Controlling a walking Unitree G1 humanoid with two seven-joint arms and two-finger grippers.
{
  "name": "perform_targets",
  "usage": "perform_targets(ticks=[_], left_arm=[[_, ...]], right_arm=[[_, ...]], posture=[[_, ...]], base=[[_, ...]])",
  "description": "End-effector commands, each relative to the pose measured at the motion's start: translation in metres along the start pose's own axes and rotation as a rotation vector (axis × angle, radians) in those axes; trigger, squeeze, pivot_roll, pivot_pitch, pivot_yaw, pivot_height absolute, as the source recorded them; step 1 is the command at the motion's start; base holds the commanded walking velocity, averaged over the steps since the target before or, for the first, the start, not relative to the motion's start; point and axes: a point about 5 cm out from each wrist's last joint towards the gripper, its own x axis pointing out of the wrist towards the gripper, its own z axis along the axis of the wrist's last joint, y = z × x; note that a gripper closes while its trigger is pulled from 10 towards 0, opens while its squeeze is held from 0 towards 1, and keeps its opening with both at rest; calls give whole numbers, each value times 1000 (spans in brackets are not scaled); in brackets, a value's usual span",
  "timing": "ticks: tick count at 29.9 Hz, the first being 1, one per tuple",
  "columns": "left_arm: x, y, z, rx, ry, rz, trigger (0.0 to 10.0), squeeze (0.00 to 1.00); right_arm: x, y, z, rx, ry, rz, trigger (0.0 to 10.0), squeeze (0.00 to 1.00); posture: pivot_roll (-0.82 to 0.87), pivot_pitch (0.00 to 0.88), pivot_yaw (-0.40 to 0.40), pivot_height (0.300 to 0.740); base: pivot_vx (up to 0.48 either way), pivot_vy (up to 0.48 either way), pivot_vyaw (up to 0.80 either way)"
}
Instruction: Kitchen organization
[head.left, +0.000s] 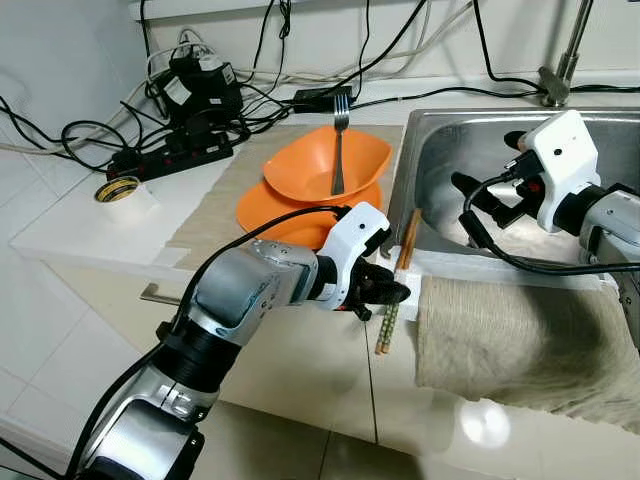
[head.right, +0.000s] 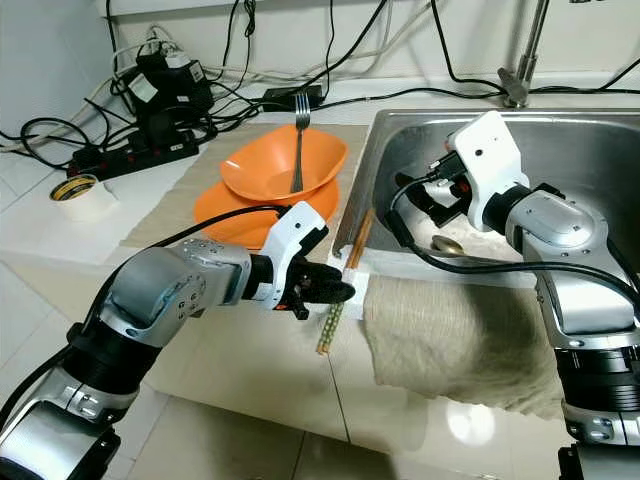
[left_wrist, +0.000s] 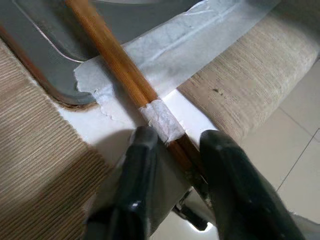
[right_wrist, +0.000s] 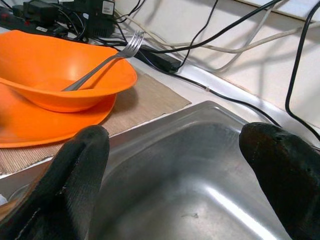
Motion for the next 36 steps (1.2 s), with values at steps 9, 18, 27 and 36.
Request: perform_targets(ticks=[9, 18, 27, 36], left_arm=[[-12, -6, 27, 4, -123, -2, 0, 0], [-21, -5, 39, 70, -176, 47, 0, 0], [-12, -6, 39, 159, -179, 106, 10000, 1000], [4, 10, 29, 132, -176, 163, 10000, 1000]], right_arm=[[1, 3, 3, 7, -18, 0, 10000, 0], [1, 2, 3, 10, -18, -3, 10000, 0], [3, 3, 5, 9, -25, -5, 10000, 0], [-5, -17, 11, -33, -44, -150, 10000, 0]], posture=[[-42, 0, 165, 740], [-37, 0, 162, 740], [-40, 0, 162, 740], [-57, 0, 162, 740]], base=[[0, 0, 0], [0, 0, 0], [0, 0, 0], [0, 0, 0]])
